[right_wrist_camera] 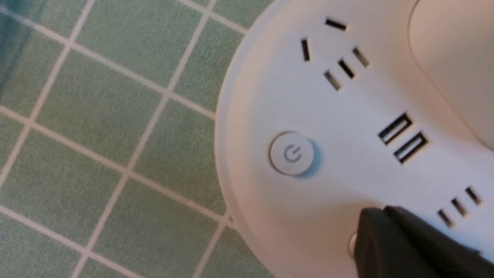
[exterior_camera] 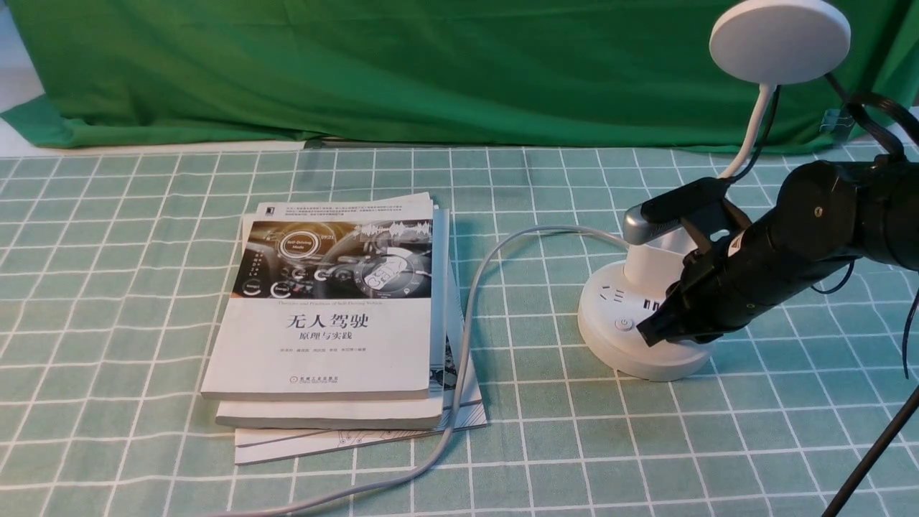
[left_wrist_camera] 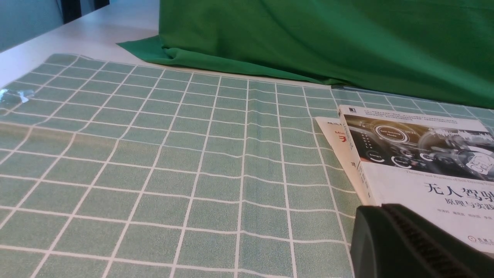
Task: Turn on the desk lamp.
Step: Use the right arm to press the button switch on the lamp holder
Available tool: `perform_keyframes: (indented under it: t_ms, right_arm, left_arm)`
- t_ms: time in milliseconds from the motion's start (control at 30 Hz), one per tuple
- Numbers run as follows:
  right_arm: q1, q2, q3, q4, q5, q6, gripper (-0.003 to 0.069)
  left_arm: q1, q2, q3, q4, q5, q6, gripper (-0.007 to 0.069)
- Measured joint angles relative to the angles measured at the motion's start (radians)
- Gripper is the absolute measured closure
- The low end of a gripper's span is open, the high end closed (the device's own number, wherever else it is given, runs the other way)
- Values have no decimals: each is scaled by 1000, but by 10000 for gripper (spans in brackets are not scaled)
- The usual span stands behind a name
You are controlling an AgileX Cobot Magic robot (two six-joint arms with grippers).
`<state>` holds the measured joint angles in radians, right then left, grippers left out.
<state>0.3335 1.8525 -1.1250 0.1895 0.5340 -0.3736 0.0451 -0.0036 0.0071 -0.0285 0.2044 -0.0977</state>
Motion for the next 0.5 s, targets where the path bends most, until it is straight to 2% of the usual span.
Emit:
perform_keyframes:
  t_ms: [233, 333, 500]
  right_arm:
    - [5, -83, 34, -5, 23, 22, 628]
    - [6, -224, 82, -10, 11, 52, 627]
    - [6, -588, 266, -10, -123, 104, 625]
  left_arm:
    - [0, 0, 0, 0, 0, 0, 603]
    - [0, 0, 0, 0, 0, 0, 603]
    - [0, 0, 0, 0, 0, 0, 603]
